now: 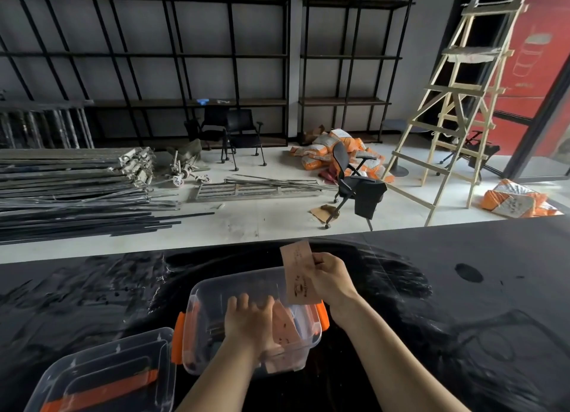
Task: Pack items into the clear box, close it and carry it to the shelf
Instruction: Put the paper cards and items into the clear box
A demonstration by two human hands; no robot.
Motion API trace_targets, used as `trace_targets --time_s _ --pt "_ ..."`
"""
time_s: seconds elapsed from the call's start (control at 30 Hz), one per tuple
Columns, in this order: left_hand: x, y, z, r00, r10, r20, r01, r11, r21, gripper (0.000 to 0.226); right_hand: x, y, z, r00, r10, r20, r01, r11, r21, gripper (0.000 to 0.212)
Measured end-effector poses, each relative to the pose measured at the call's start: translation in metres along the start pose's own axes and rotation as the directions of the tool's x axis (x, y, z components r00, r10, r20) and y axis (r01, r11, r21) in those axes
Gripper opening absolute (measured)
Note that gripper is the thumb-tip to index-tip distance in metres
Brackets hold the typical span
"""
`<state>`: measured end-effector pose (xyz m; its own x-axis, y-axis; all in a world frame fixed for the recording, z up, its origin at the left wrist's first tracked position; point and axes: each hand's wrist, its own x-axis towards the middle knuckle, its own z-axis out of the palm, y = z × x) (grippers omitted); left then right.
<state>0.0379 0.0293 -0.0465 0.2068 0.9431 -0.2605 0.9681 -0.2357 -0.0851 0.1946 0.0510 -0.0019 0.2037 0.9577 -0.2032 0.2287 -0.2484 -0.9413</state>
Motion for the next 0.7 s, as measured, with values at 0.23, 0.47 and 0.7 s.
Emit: trace_targets --time_s 0.23,0.47,0.7 --pt "0.012 0.000 0.008 0.993 -0.111 0.032 0.115 0.979 -0.166 0.093 0.001 0.003 0.004 0.999 -0.035 -0.029 0.033 0.996 -0.083 0.031" --pt "-0.001 -0.009 -0.019 0.966 -0.176 -0.190 -0.020 0.681 -0.732 0.013 0.000 0.002 0.003 1.000 -0.003 -0.006 0.003 1.000 -0.020 0.031" --pt "-0.006 -0.026 -0.060 0.927 -0.341 -0.156 -0.155 0.029 -0.987 0.026 -0.011 -0.010 0.003 0.985 -0.077 0.151 0.051 0.984 0.172 0.024"
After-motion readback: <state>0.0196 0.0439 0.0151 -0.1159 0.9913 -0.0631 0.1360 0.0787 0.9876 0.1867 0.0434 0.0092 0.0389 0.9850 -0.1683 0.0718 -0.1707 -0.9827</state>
